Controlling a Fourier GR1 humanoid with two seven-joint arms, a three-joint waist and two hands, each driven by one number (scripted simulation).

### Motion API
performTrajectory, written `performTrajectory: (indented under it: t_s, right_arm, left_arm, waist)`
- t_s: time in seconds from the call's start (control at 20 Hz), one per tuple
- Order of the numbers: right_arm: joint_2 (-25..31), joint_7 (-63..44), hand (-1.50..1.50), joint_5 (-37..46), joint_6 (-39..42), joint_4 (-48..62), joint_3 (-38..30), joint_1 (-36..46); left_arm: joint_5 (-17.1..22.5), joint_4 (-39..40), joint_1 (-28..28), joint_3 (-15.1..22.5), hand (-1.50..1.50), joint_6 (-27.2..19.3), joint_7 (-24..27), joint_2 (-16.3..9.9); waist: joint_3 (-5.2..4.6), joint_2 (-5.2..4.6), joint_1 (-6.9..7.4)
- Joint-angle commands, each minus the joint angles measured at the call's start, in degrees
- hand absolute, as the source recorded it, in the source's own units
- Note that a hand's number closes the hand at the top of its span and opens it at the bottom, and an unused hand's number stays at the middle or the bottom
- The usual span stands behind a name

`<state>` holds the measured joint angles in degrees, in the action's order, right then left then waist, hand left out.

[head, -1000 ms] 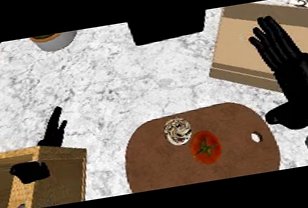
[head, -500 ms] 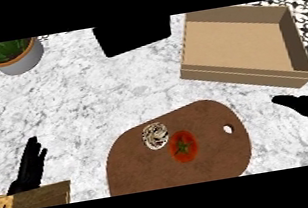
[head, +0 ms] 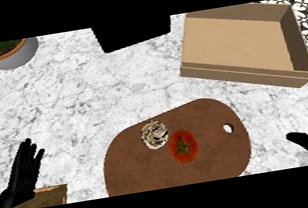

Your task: Pick the tomato from the cutting board and place it in the cardboard box

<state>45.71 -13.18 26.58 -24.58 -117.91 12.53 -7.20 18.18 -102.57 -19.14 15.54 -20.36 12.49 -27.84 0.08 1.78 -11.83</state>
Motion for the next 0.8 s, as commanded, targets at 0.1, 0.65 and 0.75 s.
performTrajectory:
  t_s: [0.1,0.65,0.75]
  right_arm:
    - [4.9,-12.3,-1.50,10.8,7.6,-4.9,5.8,-5.1]
    - [2.2,-40.6,-1.50,25.4,24.8,-15.1,18.2,-6.1]
    - [-0.7,-46.2,-1.50,26.7,28.2,-16.8,20.8,-4.5]
  left_arm:
    - [-5.6,-0.8,6.2,-0.8,0.00,4.7,0.8,-9.1]
    - [-3.6,-1.7,13.4,0.8,0.00,7.1,-1.8,-13.1]
    - [-3.1,-0.9,16.0,2.2,0.00,7.3,-2.5,-12.3]
  waist:
    - [-0.83,-1.22,2.08]
    - [-0.77,-1.87,7.04]
    - [-0.77,-2.31,7.80]
